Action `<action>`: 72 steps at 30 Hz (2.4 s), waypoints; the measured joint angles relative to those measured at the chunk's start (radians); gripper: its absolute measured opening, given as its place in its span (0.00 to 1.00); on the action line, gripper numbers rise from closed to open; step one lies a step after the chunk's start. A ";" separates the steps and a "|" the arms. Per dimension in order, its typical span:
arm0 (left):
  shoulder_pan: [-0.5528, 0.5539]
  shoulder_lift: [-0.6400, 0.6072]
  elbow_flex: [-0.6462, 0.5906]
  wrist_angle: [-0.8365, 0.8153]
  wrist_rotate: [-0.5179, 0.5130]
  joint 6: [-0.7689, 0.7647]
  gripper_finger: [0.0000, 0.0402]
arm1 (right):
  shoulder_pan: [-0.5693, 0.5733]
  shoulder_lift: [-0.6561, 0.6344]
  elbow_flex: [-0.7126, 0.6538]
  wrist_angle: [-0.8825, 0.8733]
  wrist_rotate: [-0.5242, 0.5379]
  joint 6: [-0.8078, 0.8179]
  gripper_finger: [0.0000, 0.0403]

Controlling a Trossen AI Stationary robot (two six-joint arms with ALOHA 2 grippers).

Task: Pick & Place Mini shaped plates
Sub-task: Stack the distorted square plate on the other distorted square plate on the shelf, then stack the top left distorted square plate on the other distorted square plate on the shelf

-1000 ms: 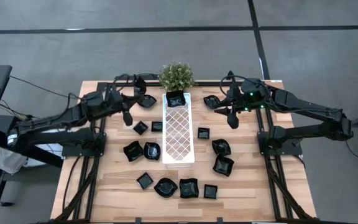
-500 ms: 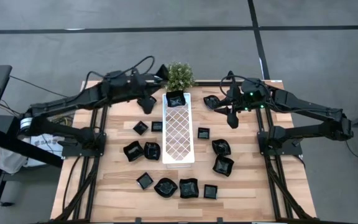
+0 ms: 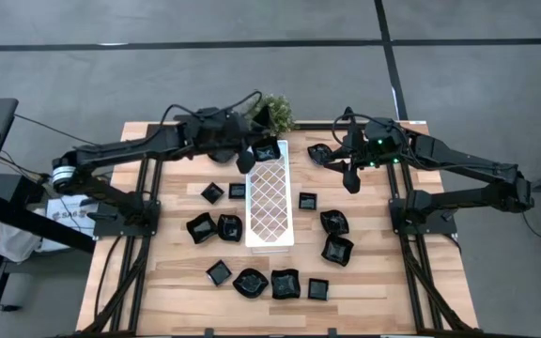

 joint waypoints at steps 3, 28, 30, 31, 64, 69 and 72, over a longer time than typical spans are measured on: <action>-0.026 0.002 0.000 -0.007 0.000 0.061 0.02 | 0.000 0.000 0.000 0.000 0.000 0.000 0.30; -0.082 0.080 0.000 -0.154 -0.073 0.047 0.03 | 0.003 0.000 0.000 -0.001 0.000 0.056 0.30; -0.083 0.080 0.000 -0.169 -0.075 0.047 0.02 | 0.003 0.000 0.000 -0.001 -0.002 0.057 0.30; -0.086 0.080 0.000 -0.167 -0.076 0.047 0.02 | 0.003 0.000 0.000 -0.001 -0.003 0.056 0.30; -0.088 0.100 -0.001 -0.155 -0.155 0.055 0.26 | 0.003 0.000 0.000 -0.002 -0.003 0.056 0.30; -0.093 0.100 -0.001 -0.155 -0.205 0.099 0.28 | 0.003 0.000 0.000 -0.002 -0.003 0.056 0.30; -0.095 0.100 -0.001 -0.155 -0.213 0.100 0.28 | 0.003 0.000 0.000 -0.001 -0.003 0.056 0.30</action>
